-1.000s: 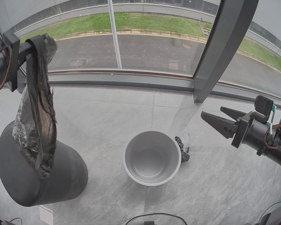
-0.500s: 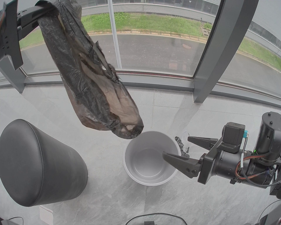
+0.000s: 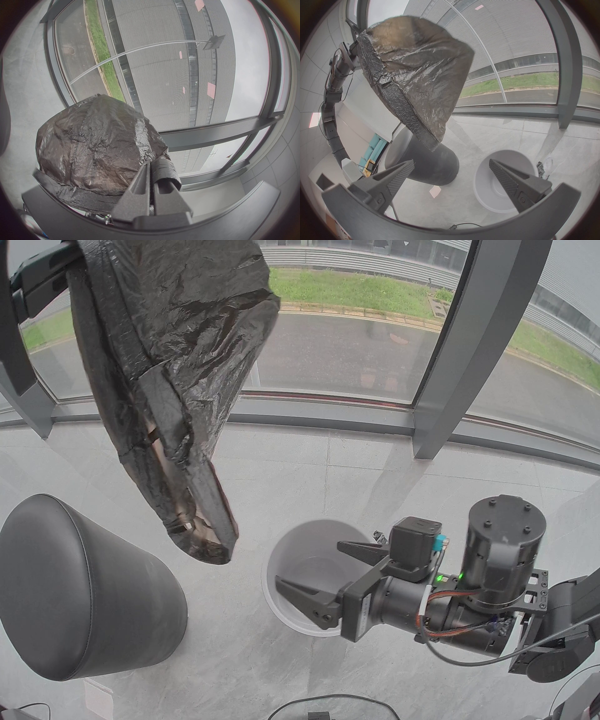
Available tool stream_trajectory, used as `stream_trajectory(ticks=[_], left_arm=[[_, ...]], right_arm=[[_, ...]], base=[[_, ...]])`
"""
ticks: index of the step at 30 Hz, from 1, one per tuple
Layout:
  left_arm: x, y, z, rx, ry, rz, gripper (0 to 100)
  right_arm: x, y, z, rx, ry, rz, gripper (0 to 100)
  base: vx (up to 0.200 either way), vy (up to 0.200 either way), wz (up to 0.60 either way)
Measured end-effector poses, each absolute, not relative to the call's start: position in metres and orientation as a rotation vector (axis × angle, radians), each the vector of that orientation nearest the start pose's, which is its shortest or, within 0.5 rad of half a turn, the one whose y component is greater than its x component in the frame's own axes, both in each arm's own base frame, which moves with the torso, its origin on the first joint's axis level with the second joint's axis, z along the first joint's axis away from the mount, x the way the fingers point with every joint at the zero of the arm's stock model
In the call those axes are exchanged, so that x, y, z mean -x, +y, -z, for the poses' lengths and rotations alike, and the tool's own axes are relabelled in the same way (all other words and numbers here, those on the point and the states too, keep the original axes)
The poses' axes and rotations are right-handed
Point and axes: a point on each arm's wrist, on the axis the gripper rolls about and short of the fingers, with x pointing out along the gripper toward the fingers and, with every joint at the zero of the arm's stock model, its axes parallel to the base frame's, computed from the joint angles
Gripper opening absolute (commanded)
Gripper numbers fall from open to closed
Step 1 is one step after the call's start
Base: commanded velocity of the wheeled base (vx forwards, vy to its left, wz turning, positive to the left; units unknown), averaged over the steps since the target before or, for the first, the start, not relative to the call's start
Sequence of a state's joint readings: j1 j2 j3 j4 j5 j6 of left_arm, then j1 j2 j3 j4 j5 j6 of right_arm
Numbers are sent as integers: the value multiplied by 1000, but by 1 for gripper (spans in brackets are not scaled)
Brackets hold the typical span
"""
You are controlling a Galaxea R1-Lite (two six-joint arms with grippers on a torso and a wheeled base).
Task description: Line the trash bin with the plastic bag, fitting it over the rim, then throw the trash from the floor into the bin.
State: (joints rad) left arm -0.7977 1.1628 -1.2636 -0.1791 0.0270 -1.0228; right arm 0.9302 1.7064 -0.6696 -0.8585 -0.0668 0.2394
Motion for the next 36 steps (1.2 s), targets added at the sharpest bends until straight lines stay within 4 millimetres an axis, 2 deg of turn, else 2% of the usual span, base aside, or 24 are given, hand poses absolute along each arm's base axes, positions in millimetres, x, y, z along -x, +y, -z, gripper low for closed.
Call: stream_trajectory(ticks=[7, 13, 20, 36], left_arm=[[-100, -103, -389, 1124, 222, 883, 0], [-104, -108, -382, 1167, 238, 892, 0], [-109, -113, -373, 1179, 262, 886, 0], [-108, -112, -372, 1175, 276, 903, 0]], right_arm=[[-177, 266, -164, -129, 250, -833, 100], [-179, 284, -159, -124, 254, -849, 100], [-190, 309, -156, -129, 235, -854, 100], [-202, 319, -148, -89, 217, -804, 100]], base=[[0, 0, 0], [0, 0, 0], [0, 0, 0], [0, 0, 0]])
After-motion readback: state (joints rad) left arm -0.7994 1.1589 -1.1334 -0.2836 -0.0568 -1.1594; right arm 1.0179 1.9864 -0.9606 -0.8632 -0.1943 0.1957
